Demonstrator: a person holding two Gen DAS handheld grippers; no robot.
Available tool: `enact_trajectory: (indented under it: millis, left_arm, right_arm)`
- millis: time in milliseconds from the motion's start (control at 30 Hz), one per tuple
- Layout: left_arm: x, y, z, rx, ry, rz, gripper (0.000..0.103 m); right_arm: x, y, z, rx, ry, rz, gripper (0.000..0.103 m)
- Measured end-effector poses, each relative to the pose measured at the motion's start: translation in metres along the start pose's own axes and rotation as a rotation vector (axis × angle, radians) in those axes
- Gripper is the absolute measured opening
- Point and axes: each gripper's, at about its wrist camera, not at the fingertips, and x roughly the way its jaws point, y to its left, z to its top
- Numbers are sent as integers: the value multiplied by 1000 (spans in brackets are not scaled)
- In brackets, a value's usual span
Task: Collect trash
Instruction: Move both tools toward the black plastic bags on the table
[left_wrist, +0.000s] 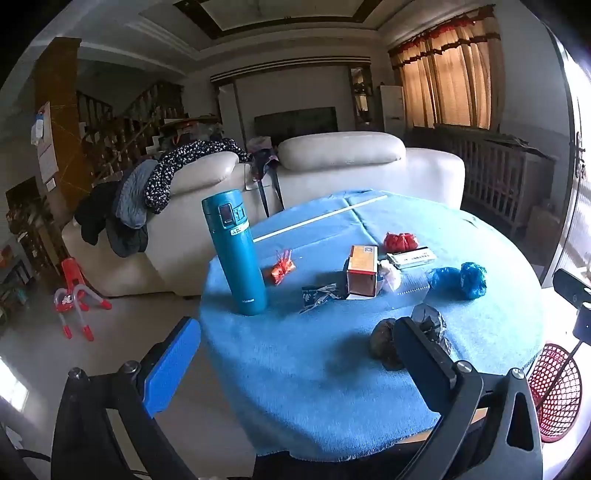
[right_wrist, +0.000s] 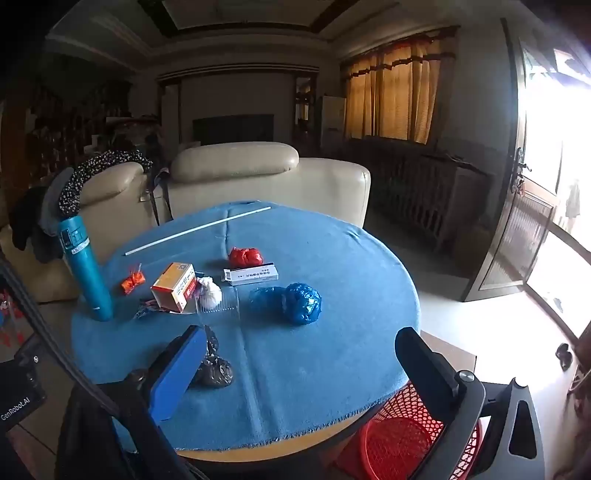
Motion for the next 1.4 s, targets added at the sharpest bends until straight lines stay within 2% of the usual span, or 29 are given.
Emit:
enact_trajectory:
  millis: [567, 833, 1400]
  left_arm:
    - [6, -9, -2, 9, 16, -18, 103]
    - [21, -18, 1, 14, 44, -37, 103]
    - [62, -29, 10, 16, 116, -56, 103]
  right_arm:
    - [11, -2, 0, 28, 26, -11, 103]
    - [21, -6, 0, 21, 9, -36, 103]
    - [65, -7, 13, 66, 81, -13, 103]
